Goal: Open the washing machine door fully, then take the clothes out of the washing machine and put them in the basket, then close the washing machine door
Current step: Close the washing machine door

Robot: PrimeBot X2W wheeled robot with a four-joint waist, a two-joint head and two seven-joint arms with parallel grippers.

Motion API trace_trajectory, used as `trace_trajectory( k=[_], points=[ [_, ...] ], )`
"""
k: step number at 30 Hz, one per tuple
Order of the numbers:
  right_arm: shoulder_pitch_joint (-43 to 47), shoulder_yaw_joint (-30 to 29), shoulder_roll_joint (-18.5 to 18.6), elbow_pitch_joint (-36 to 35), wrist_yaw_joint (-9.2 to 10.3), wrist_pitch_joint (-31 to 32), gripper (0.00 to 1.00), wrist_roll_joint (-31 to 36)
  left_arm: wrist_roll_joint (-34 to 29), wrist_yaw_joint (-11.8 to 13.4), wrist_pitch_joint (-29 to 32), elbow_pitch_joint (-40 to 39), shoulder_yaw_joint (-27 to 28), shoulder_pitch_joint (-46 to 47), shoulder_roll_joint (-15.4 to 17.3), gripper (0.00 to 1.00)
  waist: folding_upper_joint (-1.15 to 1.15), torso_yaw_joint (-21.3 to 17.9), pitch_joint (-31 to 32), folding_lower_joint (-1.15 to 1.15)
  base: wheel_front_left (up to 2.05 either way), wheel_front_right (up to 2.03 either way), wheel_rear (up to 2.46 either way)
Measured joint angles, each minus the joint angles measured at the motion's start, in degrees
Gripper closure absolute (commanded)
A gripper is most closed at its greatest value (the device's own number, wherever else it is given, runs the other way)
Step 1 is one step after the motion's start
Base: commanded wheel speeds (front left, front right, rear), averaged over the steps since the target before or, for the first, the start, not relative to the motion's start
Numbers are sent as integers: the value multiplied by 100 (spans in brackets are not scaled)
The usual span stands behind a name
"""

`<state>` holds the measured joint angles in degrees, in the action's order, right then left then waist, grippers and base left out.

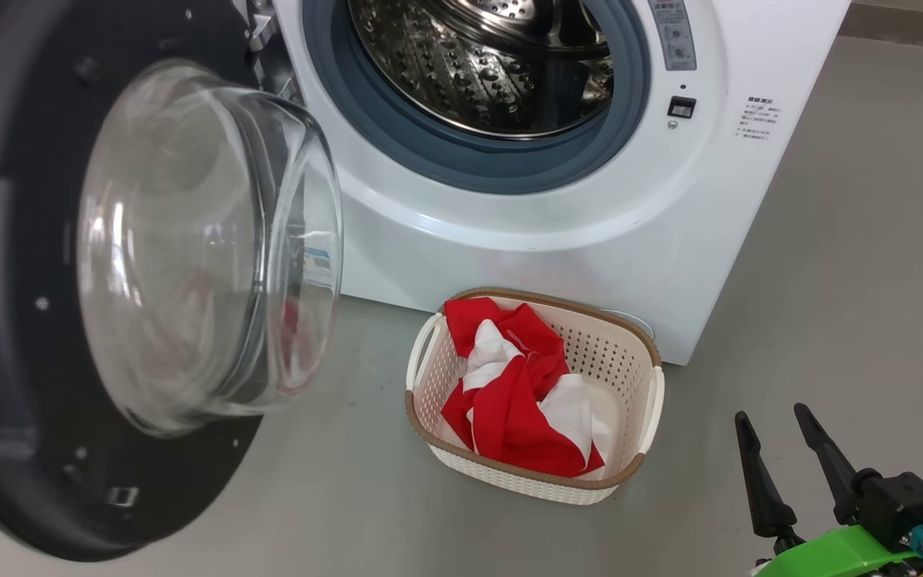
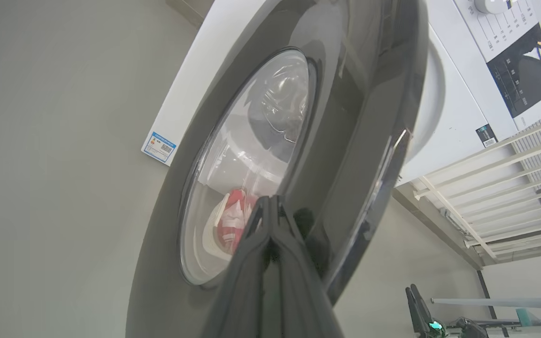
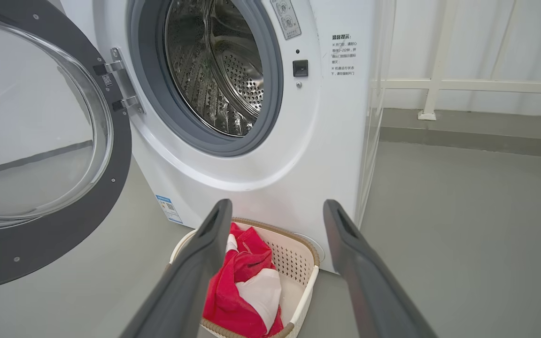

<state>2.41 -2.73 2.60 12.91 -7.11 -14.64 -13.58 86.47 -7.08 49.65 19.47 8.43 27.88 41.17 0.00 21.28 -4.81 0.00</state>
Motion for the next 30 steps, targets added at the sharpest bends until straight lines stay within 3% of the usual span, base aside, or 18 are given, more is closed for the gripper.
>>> trace_trajectory(
  k=[13,25,30],
  points=[
    [1,-9,-15,-8,0,0,0,-55,94,1,7,-938,-436,-109,-218,100,0,-194,45,0,0,0,0],
    [5,-19,-19,-33,0,0,0,-55,75,1,-623,-1438,-873,-52,-675,100,0,-385,101,0,0,0,0],
    [11,-20,-19,-32,0,0,0,-56,10,1,-826,-1428,-1015,-48,-678,100,0,-416,128,0,0,0,0]
  ],
)
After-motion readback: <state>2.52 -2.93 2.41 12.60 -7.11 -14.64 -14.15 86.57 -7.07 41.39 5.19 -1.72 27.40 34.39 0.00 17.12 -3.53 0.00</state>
